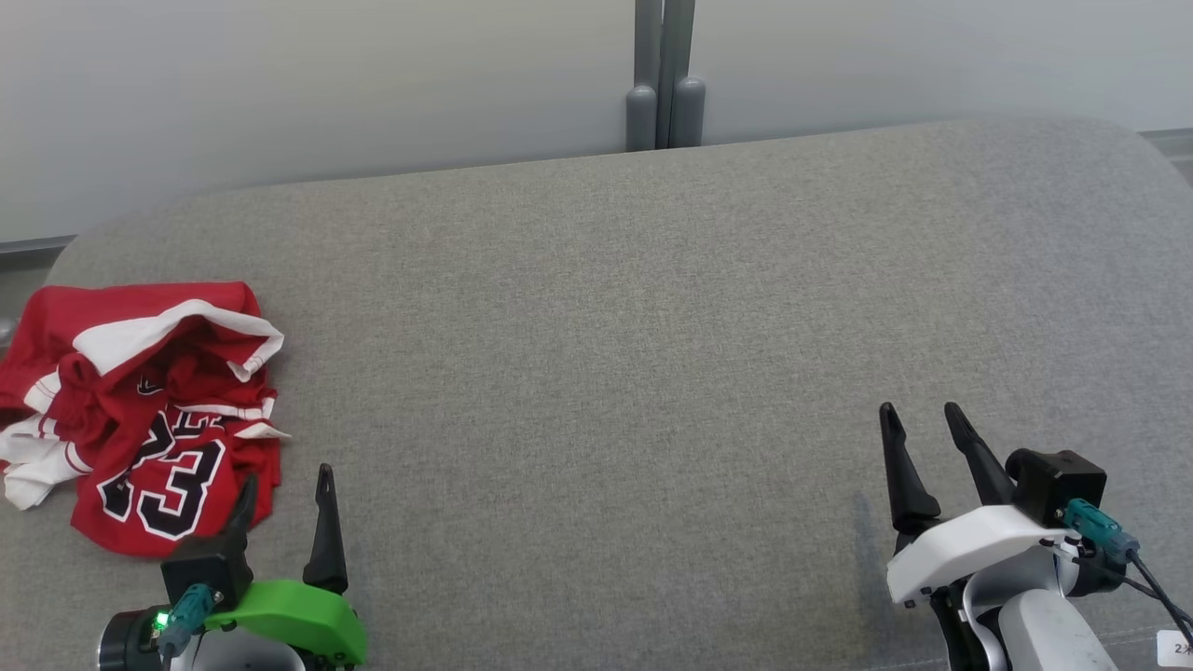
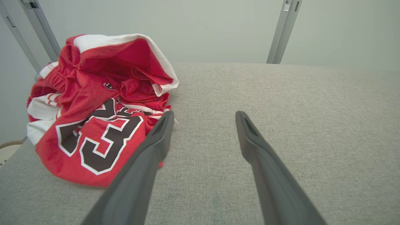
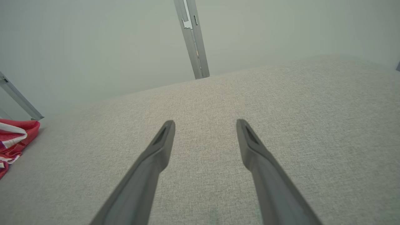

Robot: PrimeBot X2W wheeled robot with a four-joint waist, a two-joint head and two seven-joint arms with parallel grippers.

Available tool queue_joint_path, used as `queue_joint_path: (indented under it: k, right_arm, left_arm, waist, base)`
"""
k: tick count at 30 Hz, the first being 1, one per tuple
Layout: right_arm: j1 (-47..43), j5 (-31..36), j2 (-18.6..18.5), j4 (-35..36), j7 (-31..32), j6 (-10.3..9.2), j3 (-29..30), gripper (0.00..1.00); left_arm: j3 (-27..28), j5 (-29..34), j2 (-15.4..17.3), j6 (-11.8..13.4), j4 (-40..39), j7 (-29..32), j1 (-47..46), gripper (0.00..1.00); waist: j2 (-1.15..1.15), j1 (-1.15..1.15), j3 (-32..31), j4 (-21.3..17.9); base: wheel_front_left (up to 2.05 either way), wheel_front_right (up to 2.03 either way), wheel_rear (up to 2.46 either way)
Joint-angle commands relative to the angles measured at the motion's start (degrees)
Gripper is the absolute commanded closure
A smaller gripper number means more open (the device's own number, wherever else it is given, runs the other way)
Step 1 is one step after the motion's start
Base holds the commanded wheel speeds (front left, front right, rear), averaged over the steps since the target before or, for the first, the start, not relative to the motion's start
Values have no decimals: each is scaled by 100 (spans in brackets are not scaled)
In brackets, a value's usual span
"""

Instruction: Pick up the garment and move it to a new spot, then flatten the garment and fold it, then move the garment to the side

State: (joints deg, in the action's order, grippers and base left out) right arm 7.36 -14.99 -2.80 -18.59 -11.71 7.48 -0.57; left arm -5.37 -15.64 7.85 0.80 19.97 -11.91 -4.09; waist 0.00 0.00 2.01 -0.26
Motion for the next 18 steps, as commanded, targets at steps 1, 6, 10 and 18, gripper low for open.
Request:
queue_joint_path:
  k: [1,6,10,18]
  right_arm:
    - [80,122,-15,-2,-46,1,-3,0]
    - [99,400,-14,-63,-113,1,5,0]
    - [100,608,-15,-84,-159,2,24,0]
    - [104,986,-16,-84,-243,1,6,0]
  left_arm:
    - [16,143,14,-18,-14,-43,-25,0]
    - [72,335,-23,-55,45,-100,-36,0]
    - [109,520,-45,-86,60,-144,-53,0]
    - [193,882,-101,-126,89,-231,-43,0]
  waist:
    - [0,0,2,-2]
    - [0,0,19,-9]
    - [0,0,40,-12]
    - [0,0,76,-5]
  base:
    - [0,0,0]
    - [0,0,0]
    - [0,0,0]
    - [0,0,0]
